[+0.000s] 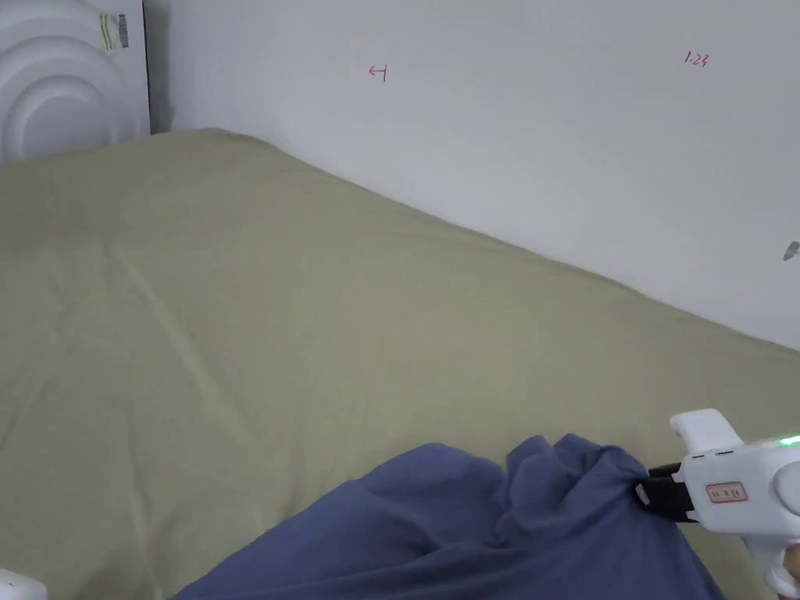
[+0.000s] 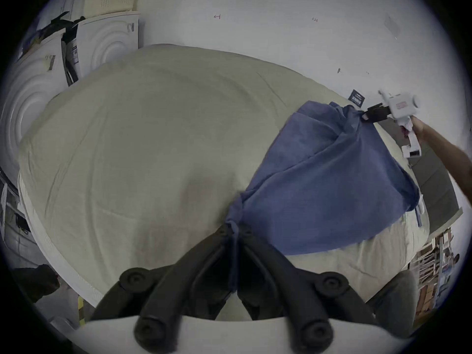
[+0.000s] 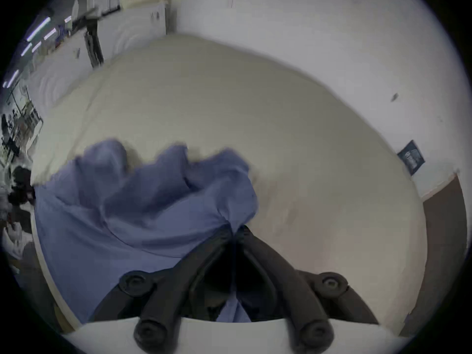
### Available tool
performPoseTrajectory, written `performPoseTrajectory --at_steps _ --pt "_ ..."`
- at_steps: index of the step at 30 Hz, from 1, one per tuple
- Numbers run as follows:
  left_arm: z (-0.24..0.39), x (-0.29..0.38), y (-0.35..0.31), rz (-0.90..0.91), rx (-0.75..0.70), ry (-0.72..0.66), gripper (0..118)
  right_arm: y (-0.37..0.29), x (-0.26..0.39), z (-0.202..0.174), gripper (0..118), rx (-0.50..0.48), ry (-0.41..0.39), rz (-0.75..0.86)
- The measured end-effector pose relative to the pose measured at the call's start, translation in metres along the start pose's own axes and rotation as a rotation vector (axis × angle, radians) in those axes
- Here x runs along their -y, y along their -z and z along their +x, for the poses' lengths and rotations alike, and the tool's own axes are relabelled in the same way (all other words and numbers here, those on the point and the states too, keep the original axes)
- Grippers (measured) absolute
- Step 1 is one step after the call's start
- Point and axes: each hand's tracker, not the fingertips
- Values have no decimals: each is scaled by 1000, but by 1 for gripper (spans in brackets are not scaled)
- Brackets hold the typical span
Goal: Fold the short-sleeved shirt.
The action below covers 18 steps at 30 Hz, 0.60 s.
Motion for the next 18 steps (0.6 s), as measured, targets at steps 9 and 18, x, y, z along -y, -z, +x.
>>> performPoseTrajectory --at_steps 9,18 --pt "24 -87 -61 266 76 134 3 -170 -2 -17 0 183 9 409" --pt "64 -252 -79 434 92 232 3 -285 -45 33 0 302 149 587"
